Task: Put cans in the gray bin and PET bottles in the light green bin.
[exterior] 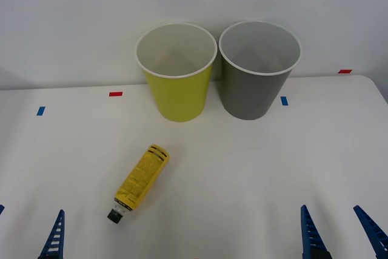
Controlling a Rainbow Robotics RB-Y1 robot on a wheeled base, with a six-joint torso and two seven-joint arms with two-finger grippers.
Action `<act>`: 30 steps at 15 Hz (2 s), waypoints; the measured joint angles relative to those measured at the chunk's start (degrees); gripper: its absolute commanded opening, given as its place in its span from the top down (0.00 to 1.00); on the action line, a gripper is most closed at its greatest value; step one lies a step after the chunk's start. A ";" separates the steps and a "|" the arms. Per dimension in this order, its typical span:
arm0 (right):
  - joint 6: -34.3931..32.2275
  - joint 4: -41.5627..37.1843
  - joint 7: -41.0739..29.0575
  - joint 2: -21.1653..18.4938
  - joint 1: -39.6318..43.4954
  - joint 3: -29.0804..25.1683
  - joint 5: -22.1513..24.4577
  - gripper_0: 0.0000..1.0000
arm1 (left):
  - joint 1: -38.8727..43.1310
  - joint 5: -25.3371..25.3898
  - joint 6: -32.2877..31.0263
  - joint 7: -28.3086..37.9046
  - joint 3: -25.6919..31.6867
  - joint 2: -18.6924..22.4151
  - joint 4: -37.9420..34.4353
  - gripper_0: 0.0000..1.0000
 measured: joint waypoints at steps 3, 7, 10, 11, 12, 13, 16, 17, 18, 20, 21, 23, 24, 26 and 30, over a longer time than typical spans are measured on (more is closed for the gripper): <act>0.00 0.00 0.01 0.00 0.00 0.00 0.00 0.00 | 0.00 0.00 0.00 0.00 0.00 0.00 0.00 0.00; 0.00 0.00 0.01 0.00 0.00 0.00 0.00 0.00 | 0.00 0.00 0.00 0.00 0.00 0.00 0.00 0.00; 0.00 0.00 0.00 0.00 0.00 0.00 0.00 0.00 | 0.00 0.00 0.00 0.00 0.00 0.00 0.00 0.00; 0.00 0.00 0.01 0.00 0.00 0.00 0.00 0.00 | 0.00 0.00 0.00 0.00 0.00 0.00 0.00 0.00; 0.00 0.00 0.00 0.00 0.00 0.00 0.00 0.00 | 0.00 0.00 0.00 0.00 0.00 0.00 0.00 0.00; 0.00 0.00 0.01 0.00 0.00 0.00 0.00 0.00 | 0.00 0.00 0.00 0.00 0.00 0.00 0.00 0.00; 0.00 0.00 0.00 0.00 0.00 0.00 0.00 0.00 | 0.00 0.00 0.00 0.00 0.00 0.00 0.00 0.00; 0.00 0.00 0.01 0.00 0.00 0.00 0.00 0.00 | 0.00 0.00 0.00 0.00 0.00 0.00 0.00 0.00; 0.00 0.00 0.01 0.00 0.00 0.00 0.00 0.00 | 0.00 0.00 0.00 0.00 0.00 0.00 0.00 0.00; 0.00 0.00 0.00 0.00 0.00 0.00 0.00 0.00 | 0.00 0.00 0.00 0.00 0.00 0.00 0.00 0.00; 0.00 0.00 0.01 0.00 0.00 0.00 0.00 0.00 | 0.00 0.00 0.00 0.00 0.00 0.00 0.00 0.00; 0.00 0.00 0.01 0.00 0.00 0.00 0.00 0.00 | 0.00 0.00 0.00 0.00 0.00 0.00 0.00 0.00; 0.00 0.00 0.01 0.00 0.00 0.00 0.00 0.00 | 0.00 0.00 0.00 0.00 0.00 0.00 0.00 0.00; 0.00 0.00 0.00 0.00 0.00 0.00 0.00 0.00 | 0.00 0.00 0.00 0.00 0.00 0.00 0.00 0.00; 0.00 0.00 0.01 0.00 0.00 0.00 0.00 0.00 | 0.00 0.00 0.00 0.00 0.00 0.00 0.00 0.00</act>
